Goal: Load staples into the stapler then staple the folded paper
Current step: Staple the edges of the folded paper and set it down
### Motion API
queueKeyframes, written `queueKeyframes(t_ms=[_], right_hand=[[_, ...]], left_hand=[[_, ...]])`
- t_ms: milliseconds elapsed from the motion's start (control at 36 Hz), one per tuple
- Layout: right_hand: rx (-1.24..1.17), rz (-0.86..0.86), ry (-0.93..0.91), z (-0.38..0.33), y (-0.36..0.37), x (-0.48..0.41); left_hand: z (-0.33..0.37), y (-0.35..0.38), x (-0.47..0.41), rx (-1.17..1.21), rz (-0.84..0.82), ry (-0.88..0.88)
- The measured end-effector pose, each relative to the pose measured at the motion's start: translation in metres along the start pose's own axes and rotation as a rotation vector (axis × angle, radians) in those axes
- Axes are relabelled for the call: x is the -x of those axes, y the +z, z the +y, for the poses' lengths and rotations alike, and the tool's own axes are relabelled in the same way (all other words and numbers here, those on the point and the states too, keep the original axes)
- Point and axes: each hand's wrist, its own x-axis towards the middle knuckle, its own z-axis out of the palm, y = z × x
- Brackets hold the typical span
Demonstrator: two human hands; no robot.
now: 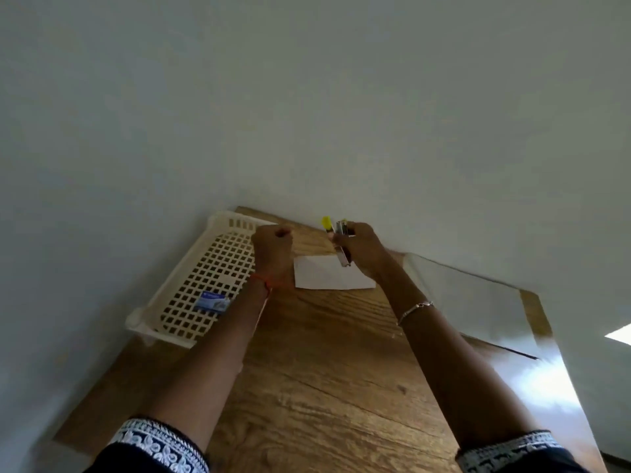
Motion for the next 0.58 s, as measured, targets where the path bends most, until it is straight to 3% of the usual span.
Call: queueKeyframes(t_ms=[194,306,583], right_hand=[[0.292,-0.085,-0.238,-0.027,0.069,-0.004],[0.405,-0.166,-0.331,-0.037,0.110,-0.006],[0.690,-0.376,-0.296,-0.020,0.175,-0.008]], left_hand=[[-0.014,-0.059,-0.006,-0.046,0.145,0.027],[-0.023,-0.090,-0.006,-0.081,0.171,-0.047],[-0.062,-0.139,-0.007,-0.191,0.060,-0.075]])
